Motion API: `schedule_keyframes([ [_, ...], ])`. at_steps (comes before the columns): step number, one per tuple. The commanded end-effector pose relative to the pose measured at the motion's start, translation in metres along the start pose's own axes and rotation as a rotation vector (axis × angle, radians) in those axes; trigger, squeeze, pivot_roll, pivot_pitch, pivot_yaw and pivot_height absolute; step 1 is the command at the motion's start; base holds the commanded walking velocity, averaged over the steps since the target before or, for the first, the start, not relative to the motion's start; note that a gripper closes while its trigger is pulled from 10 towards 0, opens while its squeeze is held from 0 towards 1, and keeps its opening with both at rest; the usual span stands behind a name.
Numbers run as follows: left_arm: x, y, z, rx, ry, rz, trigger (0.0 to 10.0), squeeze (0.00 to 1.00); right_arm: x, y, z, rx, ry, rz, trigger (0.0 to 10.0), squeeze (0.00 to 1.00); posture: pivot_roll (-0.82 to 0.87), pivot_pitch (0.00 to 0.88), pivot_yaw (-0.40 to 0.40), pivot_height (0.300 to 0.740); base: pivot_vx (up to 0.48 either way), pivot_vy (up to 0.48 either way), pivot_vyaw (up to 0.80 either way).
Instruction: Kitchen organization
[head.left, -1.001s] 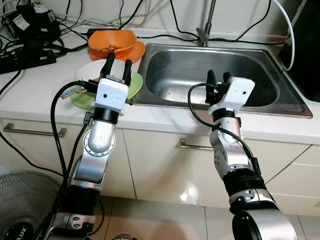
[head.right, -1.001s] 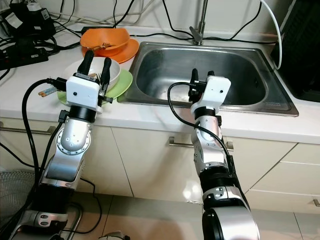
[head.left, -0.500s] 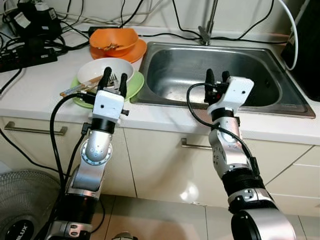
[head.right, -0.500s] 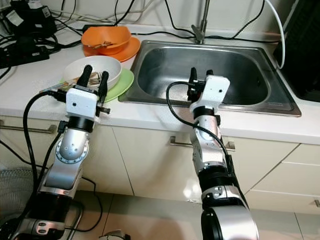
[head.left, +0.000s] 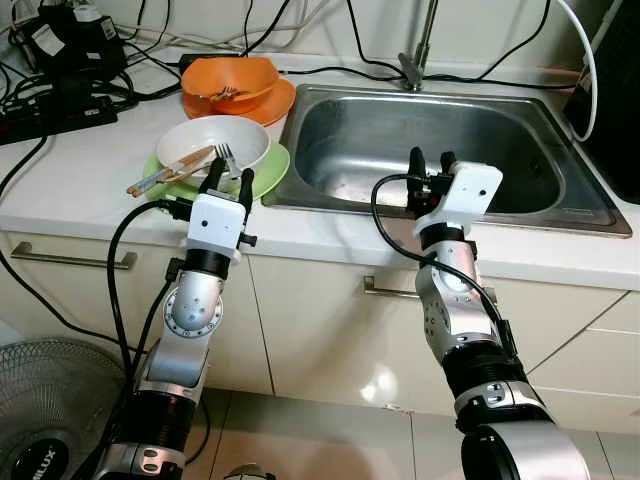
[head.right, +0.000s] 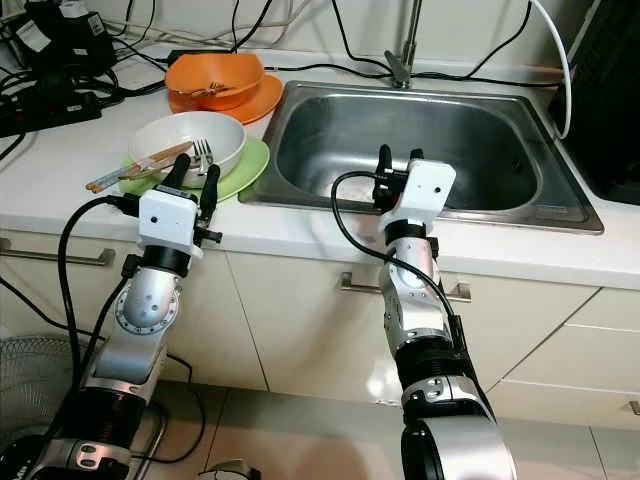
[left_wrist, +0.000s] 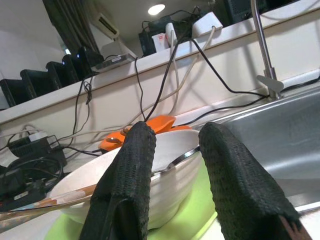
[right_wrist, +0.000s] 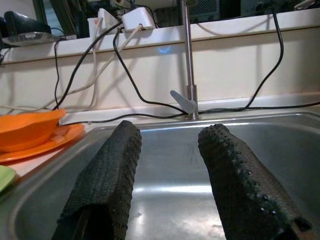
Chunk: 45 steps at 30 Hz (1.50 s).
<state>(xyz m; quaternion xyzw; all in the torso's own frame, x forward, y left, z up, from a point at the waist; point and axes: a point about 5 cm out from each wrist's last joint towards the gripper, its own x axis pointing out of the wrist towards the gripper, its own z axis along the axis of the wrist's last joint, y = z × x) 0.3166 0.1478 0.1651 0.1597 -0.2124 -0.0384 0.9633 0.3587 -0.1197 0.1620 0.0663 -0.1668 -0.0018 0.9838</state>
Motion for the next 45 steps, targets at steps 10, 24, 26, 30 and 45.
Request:
schedule_keyframes([
  [10,0.017,-0.007,-0.001,0.011,-0.019,-0.047,10.0,0.0,0.002,-0.001,-0.004,-0.004,0.006,-0.011,10.0,0.0,0.19,0.0,0.004,0.74,0.0,0.0,0.0],
  [24,0.024,-0.003,-0.014,0.015,0.02,-0.029,10.0,0.0,0.002,0.001,-0.012,-0.02,0.049,0.002,10.0,0.0,0.16,0.0,0.023,0.74,0.0,0.0,0.0],
  [26,0.025,-0.002,-0.015,0.023,0.024,-0.021,10.0,0.0,0.002,0.003,-0.012,-0.01,0.045,0.004,10.0,0.0,0.16,0.0,0.027,0.74,0.0,0.0,0.0],
  [30,0.026,-0.002,-0.017,0.033,0.033,-0.019,10.0,0.0,0.002,0.005,-0.013,-0.008,0.051,0.006,10.0,0.0,0.16,0.0,0.031,0.74,0.0,0.0,0.0],
  [45,0.032,-0.01,-0.018,0.014,0.033,-0.041,10.0,0.0,0.002,0.007,-0.015,-0.009,0.053,0.013,10.0,0.0,0.15,0.0,0.035,0.74,0.0,0.0,0.0],
])
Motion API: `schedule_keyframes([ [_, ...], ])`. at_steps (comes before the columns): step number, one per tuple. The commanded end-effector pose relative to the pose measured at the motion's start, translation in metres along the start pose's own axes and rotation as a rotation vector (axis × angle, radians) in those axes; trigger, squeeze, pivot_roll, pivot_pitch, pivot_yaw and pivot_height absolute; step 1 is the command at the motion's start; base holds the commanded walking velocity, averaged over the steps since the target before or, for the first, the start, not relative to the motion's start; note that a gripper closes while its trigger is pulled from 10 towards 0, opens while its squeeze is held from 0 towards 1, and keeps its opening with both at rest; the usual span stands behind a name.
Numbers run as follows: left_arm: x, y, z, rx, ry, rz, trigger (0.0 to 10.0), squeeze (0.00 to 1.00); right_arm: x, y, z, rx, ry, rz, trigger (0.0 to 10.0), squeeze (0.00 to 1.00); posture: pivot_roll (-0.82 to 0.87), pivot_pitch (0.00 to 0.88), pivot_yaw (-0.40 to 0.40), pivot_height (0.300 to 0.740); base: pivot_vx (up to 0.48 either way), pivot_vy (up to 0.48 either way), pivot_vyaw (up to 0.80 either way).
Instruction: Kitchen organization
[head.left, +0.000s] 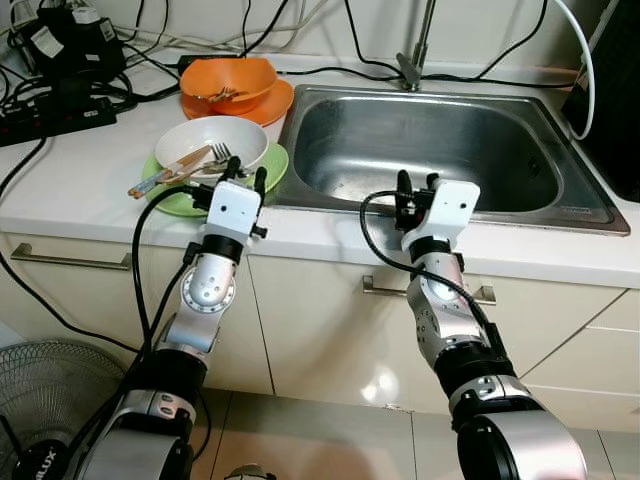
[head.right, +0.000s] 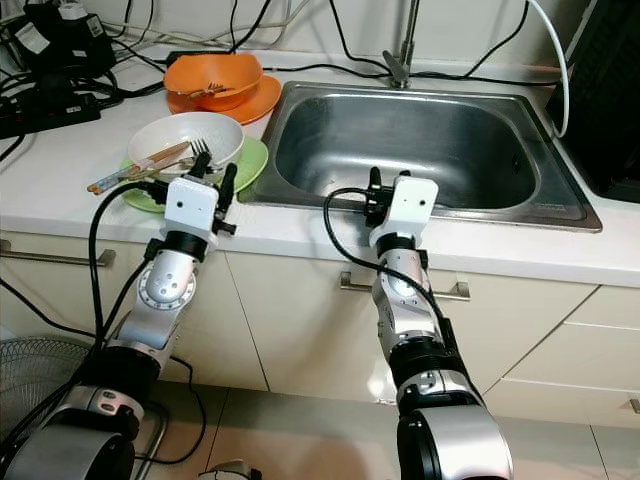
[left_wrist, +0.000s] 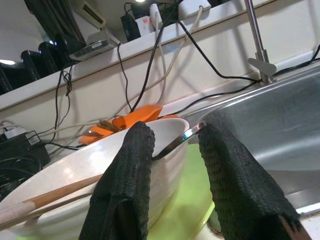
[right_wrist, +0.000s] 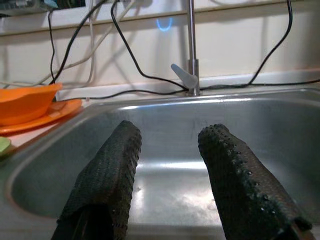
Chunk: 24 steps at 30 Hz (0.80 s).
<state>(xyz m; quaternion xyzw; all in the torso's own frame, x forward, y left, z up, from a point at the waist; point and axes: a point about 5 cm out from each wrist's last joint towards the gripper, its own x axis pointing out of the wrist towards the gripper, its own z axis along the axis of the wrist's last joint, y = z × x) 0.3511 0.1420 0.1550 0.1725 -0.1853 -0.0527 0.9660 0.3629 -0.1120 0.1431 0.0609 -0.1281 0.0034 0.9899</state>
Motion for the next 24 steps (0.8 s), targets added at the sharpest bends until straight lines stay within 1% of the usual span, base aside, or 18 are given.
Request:
schedule_keyframes([
  [1,0.0037,-0.0018,0.0031,-0.006,-0.016,-0.006,10.0,0.0,0.0041,0.0016,0.0058,0.001,-0.028,0.004,10.0,0.0,0.14,0.0,0.039,0.74,0.0,0.0,0.0],
  [3,0.0038,-0.0022,0.0033,-0.008,-0.017,-0.01,10.0,0.0,0.004,0.0017,0.0057,0.002,-0.028,0.003,10.0,0.0,0.14,0.0,0.039,0.74,0.0,0.0,0.0],
  [4,0.0045,-0.0028,0.0047,-0.009,-0.022,-0.014,8.4,0.0,0.0039,0.0018,0.0055,0.002,-0.028,0.003,10.0,0.0,0.15,0.0,0.04,0.74,0.0,0.0,0.0],
  [5,0.0055,-0.0033,0.0063,-0.009,-0.028,-0.016,8.1,0.0,0.0038,0.002,0.0053,0.003,-0.028,0.004,10.0,0.0,0.15,0.0,0.039,0.74,0.0,0.0,0.0],
  [9,0.0073,-0.0037,0.0081,-0.008,-0.035,-0.017,7.8,0.0,0.0036,0.0029,0.0048,0.005,-0.026,0.006,10.0,0.0,0.15,0.0,0.041,0.74,0.0,0.0,0.0],
  [10,0.0074,-0.0038,0.008,-0.008,-0.035,-0.018,6.0,0.0,0.0037,0.0033,0.0048,0.006,-0.026,0.007,10.0,0.0,0.15,0.0,0.042,0.74,0.0,0.0,0.0],
  [11,0.0076,-0.0038,0.0079,-0.008,-0.036,-0.018,6.0,0.0,0.0038,0.0036,0.0049,0.006,-0.027,0.008,10.0,0.0,0.15,0.0,0.042,0.74,0.0,0.0,0.0],
  [12,0.0077,-0.0039,0.008,-0.007,-0.036,-0.02,0.0,0.0,0.0038,0.0039,0.0049,0.006,-0.027,0.008,10.0,0.0,0.15,0.0,0.043,0.74,0.0,0.0,0.0],
  [24,0.0105,-0.0059,0.0111,0.0,-0.051,-0.033,0.0,0.0,0.0034,0.0025,0.0045,0.006,-0.029,0.003,10.0,0.0,0.15,0.0,0.048,0.74,0.0,0.0,0.0],
])
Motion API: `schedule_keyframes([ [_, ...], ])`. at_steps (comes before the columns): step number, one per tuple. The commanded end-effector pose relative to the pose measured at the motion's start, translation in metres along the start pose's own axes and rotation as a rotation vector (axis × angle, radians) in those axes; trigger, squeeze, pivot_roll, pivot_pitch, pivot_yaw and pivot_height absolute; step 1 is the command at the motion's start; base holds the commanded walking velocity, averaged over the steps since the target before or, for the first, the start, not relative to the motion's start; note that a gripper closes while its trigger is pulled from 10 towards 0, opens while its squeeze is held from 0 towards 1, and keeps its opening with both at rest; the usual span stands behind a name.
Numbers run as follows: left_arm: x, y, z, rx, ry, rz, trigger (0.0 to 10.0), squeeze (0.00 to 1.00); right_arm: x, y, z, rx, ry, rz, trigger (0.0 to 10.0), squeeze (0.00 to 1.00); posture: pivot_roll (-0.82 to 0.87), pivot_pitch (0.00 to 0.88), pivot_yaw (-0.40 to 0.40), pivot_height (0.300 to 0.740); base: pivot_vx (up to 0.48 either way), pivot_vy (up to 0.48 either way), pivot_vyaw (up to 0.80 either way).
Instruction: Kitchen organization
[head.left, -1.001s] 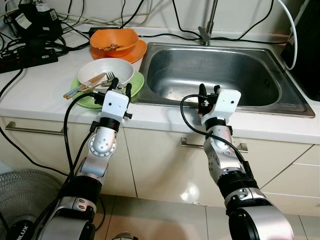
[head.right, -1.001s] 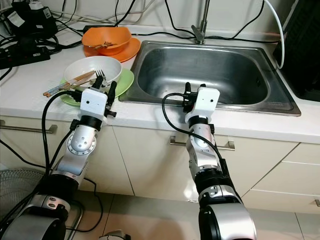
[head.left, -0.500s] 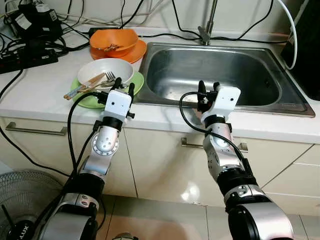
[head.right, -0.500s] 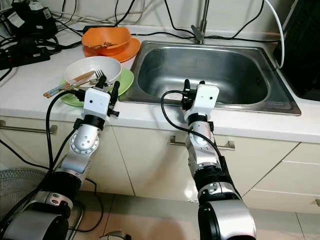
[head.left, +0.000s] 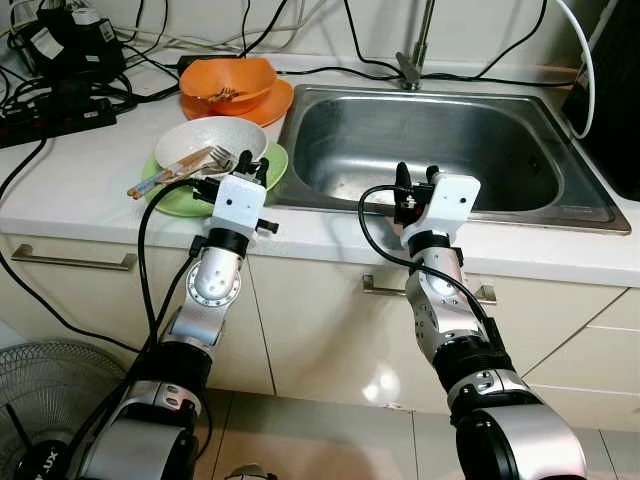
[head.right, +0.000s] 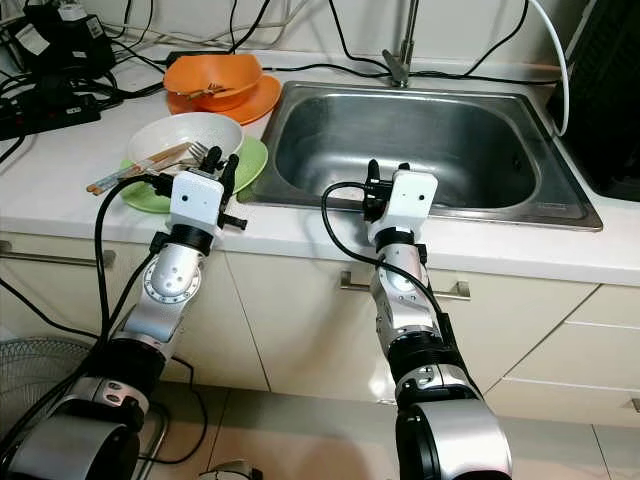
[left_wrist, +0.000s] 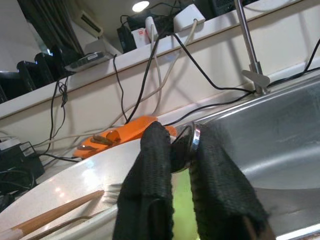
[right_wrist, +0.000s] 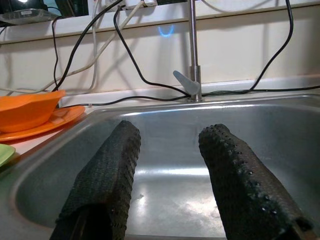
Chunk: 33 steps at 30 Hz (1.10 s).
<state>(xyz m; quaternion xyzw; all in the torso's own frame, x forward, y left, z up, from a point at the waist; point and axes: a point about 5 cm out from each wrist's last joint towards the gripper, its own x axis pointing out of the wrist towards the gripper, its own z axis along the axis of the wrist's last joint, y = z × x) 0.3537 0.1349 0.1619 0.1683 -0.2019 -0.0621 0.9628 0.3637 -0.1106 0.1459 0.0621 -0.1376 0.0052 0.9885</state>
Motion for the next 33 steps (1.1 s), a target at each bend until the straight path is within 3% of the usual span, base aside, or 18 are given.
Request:
schedule_keyframes([
  [1,0.005,-0.002,0.004,0.009,-0.014,-0.022,0.0,0.0,0.002,0.001,0.002,0.003,-0.011,-0.002,10.0,0.0,0.15,0.0,0.048,0.74,0.0,0.0,0.0],
  [17,0.015,0.008,0.024,0.033,-0.1,0.001,0.0,0.0,-0.001,-0.001,-0.001,0.002,-0.003,-0.007,10.0,0.0,0.15,0.0,0.046,0.74,0.0,0.0,0.0],
  [23,0.023,0.009,0.057,0.086,-0.255,-0.007,0.0,0.0,0.0,-0.001,0.0,0.0,-0.005,-0.008,10.0,0.0,0.15,0.0,0.047,0.74,0.0,0.0,0.0],
  [24,0.025,0.007,0.064,0.077,-0.284,-0.015,1.3,0.0,0.0,-0.001,0.0,0.0,-0.006,-0.008,10.0,0.0,0.15,0.0,0.046,0.74,0.0,0.0,0.0],
  [25,0.025,0.007,0.064,0.077,-0.284,-0.015,1.3,0.0,0.0,-0.001,0.0,0.0,-0.006,-0.008,10.0,0.0,0.15,0.0,0.046,0.74,0.0,0.0,0.0],
  [26,0.027,0.002,0.075,0.054,-0.328,-0.047,10.0,0.0,0.0,-0.001,0.0,-0.002,-0.005,-0.007,10.0,0.0,0.15,0.0,0.046,0.74,0.0,0.0,0.0],
  [29,0.029,-0.006,0.086,0.03,-0.365,-0.112,10.0,0.0,-0.001,-0.001,-0.001,-0.007,-0.002,-0.005,10.0,0.0,0.15,0.0,0.046,0.74,0.0,0.0,0.0],
  [30,0.029,-0.018,0.096,0.012,-0.393,-0.193,10.0,0.0,-0.001,0.0,-0.001,-0.018,-0.001,-0.001,10.0,0.91,0.14,0.0,0.045,0.74,0.0,0.0,0.0],
  [31,0.029,-0.024,0.1,0.002,-0.405,-0.232,10.0,0.0,-0.001,0.0,-0.001,-0.035,-0.009,0.011,10.0,1.0,0.14,0.0,0.045,0.74,0.0,0.0,0.0],
  [33,0.029,-0.028,0.104,-0.006,-0.413,-0.257,10.0,0.0,-0.002,0.001,0.0,-0.056,-0.019,0.025,10.0,1.0,0.14,0.0,0.045,0.74,0.0,0.0,0.0],
])
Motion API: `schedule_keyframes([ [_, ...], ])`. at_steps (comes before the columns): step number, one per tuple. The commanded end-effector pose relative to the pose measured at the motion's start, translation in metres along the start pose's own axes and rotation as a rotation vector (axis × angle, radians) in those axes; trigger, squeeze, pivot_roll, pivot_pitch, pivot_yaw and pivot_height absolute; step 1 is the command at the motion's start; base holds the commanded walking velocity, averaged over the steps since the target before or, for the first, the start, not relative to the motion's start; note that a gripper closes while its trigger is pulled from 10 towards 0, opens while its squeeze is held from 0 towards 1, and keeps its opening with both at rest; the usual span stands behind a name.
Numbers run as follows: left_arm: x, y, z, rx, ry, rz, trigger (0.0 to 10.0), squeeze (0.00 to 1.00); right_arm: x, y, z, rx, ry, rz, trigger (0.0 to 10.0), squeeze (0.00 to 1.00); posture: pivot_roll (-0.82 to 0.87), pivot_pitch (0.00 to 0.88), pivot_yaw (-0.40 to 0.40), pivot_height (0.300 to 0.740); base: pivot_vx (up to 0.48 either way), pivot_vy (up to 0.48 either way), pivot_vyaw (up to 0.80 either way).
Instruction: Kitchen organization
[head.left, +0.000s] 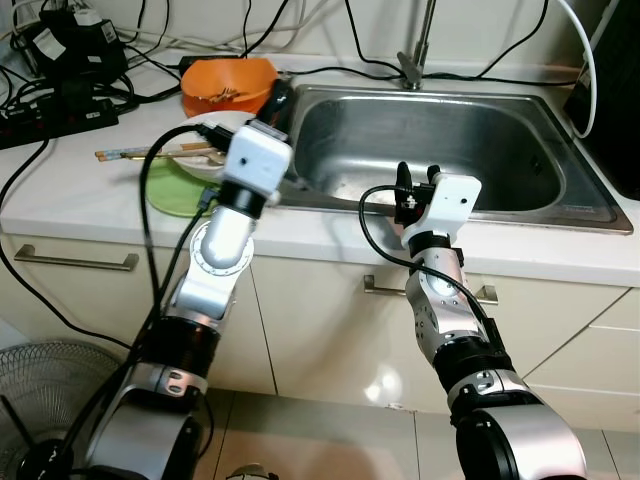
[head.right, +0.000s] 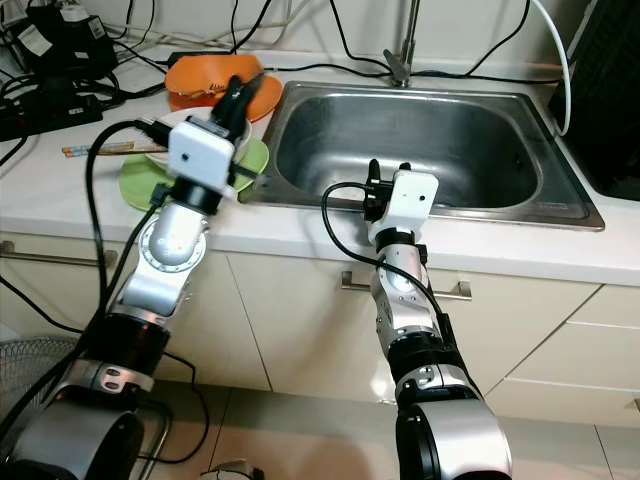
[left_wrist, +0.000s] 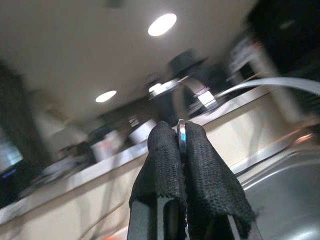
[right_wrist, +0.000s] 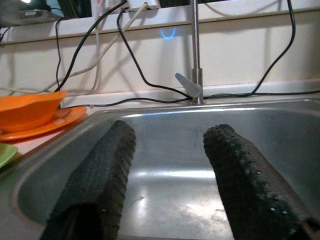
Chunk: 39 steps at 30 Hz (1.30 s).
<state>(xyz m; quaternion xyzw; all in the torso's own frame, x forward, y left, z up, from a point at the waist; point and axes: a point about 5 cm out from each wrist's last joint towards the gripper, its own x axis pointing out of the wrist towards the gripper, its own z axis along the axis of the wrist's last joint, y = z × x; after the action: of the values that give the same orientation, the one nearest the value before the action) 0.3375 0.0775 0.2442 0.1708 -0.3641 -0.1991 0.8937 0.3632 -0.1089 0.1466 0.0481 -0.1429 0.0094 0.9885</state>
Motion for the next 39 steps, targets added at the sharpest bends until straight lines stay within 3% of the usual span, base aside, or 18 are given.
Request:
schedule_keyframes([
  [1,0.006,-0.001,0.008,-0.003,-0.024,-0.036,10.0,0.0,-0.001,-0.001,0.0,-0.029,-0.01,0.012,10.0,1.0,0.14,0.0,0.045,0.74,0.0,0.0,0.0],
  [7,0.013,-0.011,0.018,-0.114,-0.041,-0.103,10.0,0.0,-0.004,0.002,0.005,-0.228,-0.084,0.11,10.0,1.0,0.14,0.0,0.046,0.74,0.0,0.0,0.0],
  [16,0.007,-0.015,0.014,-0.229,0.007,-0.163,10.0,0.0,-0.005,0.007,0.009,-0.357,-0.136,0.147,10.0,1.0,0.13,0.0,0.046,0.74,0.0,0.0,0.0],
  [17,0.006,-0.017,0.013,-0.249,0.016,-0.179,10.0,0.0,-0.005,0.007,0.009,-0.366,-0.138,0.147,10.0,0.89,0.14,0.0,0.045,0.74,0.0,0.0,0.0],
  [18,0.004,-0.019,0.012,-0.273,0.028,-0.204,10.0,0.0,-0.005,0.007,0.01,-0.382,-0.145,0.146,10.0,0.0,0.14,0.0,0.045,0.74,0.0,0.0,0.0],
  [26,-0.006,-0.028,0.008,-0.367,0.074,-0.321,10.0,0.0,-0.003,0.01,0.013,-0.389,-0.167,0.137,10.0,0.0,0.14,0.0,0.046,0.74,0.0,0.0,0.0],
  [39,-0.011,-0.031,0.006,-0.429,0.119,-0.375,10.0,0.0,-0.003,0.011,0.016,-0.363,-0.18,0.124,10.0,0.0,0.13,0.0,0.049,0.74,0.0,0.0,0.0],
])
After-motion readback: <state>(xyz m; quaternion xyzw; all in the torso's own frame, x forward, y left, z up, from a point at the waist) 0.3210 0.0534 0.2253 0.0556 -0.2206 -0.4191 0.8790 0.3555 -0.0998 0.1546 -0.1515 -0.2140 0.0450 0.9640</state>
